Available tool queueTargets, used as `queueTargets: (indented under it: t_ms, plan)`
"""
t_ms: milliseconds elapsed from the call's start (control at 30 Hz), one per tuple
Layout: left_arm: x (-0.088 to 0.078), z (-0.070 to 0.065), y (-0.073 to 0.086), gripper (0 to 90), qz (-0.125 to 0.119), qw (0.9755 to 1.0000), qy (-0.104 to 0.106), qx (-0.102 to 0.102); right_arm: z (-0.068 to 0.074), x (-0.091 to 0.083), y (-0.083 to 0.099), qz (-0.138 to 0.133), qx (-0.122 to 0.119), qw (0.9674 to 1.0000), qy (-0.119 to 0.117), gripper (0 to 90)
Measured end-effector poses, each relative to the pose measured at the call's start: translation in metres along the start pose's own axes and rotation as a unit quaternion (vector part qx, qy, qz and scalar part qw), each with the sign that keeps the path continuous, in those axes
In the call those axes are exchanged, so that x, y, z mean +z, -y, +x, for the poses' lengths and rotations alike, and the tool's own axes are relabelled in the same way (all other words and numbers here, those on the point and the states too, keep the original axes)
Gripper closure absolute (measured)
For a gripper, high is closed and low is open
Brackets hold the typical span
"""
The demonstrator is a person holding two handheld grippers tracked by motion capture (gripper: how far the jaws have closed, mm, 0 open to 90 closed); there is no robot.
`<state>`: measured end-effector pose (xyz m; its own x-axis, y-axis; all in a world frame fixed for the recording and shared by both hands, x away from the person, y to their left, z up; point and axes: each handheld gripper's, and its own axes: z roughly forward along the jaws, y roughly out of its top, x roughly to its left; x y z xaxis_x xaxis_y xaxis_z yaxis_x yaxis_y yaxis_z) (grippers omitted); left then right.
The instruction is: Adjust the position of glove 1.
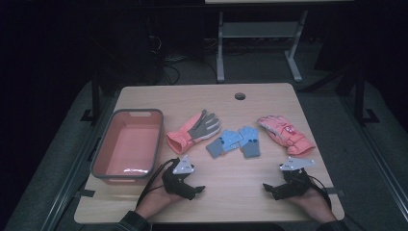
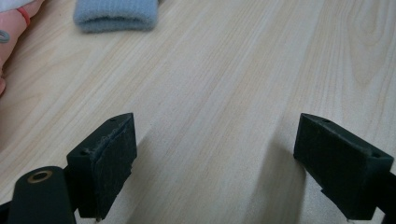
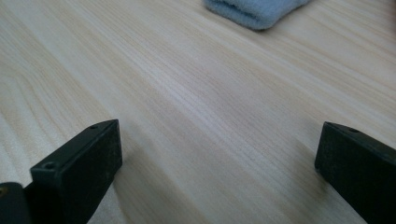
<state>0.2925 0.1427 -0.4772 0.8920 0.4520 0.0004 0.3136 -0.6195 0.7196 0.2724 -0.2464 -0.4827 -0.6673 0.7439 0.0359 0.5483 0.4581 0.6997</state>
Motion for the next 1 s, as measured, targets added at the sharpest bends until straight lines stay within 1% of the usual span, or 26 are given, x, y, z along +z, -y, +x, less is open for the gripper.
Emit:
queueTargets:
  t_ms: [33,200,300,367,433,467,533,567,600,633,667,700,733,767,800,833,867,900,1000]
  plan:
    - [0.0,0.0,0.0,12.6,-0.004,1.0,0.0,-0.003,0.0,0.0,0.0,0.0,0.0,1.0,-0.001,0.2]
    - [0.0,-0.001,0.0,12.6,-0.004,1.0,0.0,-0.004,0.0,0.0,0.0,-0.001,-0.002,1.0,-0.001,0.2]
    - [-0.001,0.0,0.001,12.6,0.001,1.0,0.002,0.0,0.0,-0.001,0.001,-0.002,-0.005,1.0,-0.003,0.5]
    - [-0.001,0.0,0.001,12.6,-0.001,1.0,0.003,0.0,0.0,-0.002,0.001,-0.001,-0.004,1.0,-0.003,3.3]
    - [-0.001,-0.001,0.002,12.6,-0.002,1.0,0.004,0.0,0.0,-0.004,0.0,0.001,0.003,1.0,-0.003,6.9]
    - [-0.001,-0.001,0.002,12.5,-0.002,1.0,0.005,0.001,-0.001,-0.008,-0.002,0.005,0.013,0.9999,0.002,15.5]
    - [-0.002,0.001,0.002,12.6,0.001,1.0,0.007,0.005,-0.001,-0.01,-0.004,0.001,0.011,0.9999,0.003,16.3]
    - [-0.002,0.001,0.001,12.7,0.001,0.9999,0.008,0.007,0.0,-0.014,-0.007,-0.001,0.012,0.9999,0.011,24.5]
    - [-0.002,0.001,0.002,12.7,0.001,0.9999,0.009,0.007,0.0,-0.014,-0.007,-0.001,0.012,0.9999,0.011,24.5]
    - [-0.002,0.001,0.001,12.6,0.001,0.9999,0.009,0.007,0.0,-0.017,-0.01,-0.01,0.01,0.9997,0.019,33.2]
    - [-0.002,0.001,0.001,12.6,0.001,0.9999,0.009,0.007,0.001,-0.018,-0.011,-0.011,0.013,0.9996,0.021,37.6]
    - [-0.002,0.001,0.002,12.6,0.0,0.9999,0.01,0.008,0.001,-0.018,-0.011,-0.011,0.013,0.9996,0.021,37.6]
    - [-0.002,0.001,0.002,12.7,-0.003,0.9999,0.01,0.005,-0.001,-0.018,-0.012,-0.014,0.01,0.9996,0.02,43.1]
    - [-0.002,0.001,0.002,12.7,-0.001,0.9999,0.01,0.008,-0.001,-0.018,-0.013,-0.016,0.013,0.9996,0.02,47.8]
    - [-0.002,0.001,0.002,12.7,-0.001,0.9999,0.009,0.008,-0.002,-0.019,-0.015,-0.018,0.016,0.9996,0.014,54.8]
    - [-0.002,0.001,0.002,12.7,-0.001,0.9999,0.009,0.008,-0.002,-0.019,-0.015,-0.018,0.016,0.9996,0.014,54.8]
    - [-0.002,0.001,0.002,12.7,-0.001,0.9999,0.009,0.008,-0.003,-0.019,-0.017,-0.021,0.018,0.9996,0.01,57.4]
    - [-0.002,0.001,0.002,12.7,-0.001,0.9999,0.009,0.008,-0.003,-0.018,-0.019,-0.021,0.021,0.9996,0.005,61.7]
    - [-0.002,0.001,0.002,12.7,0.0,0.9999,0.009,0.008,-0.005,-0.015,-0.024,-0.017,0.017,0.9997,-0.001,69.9]
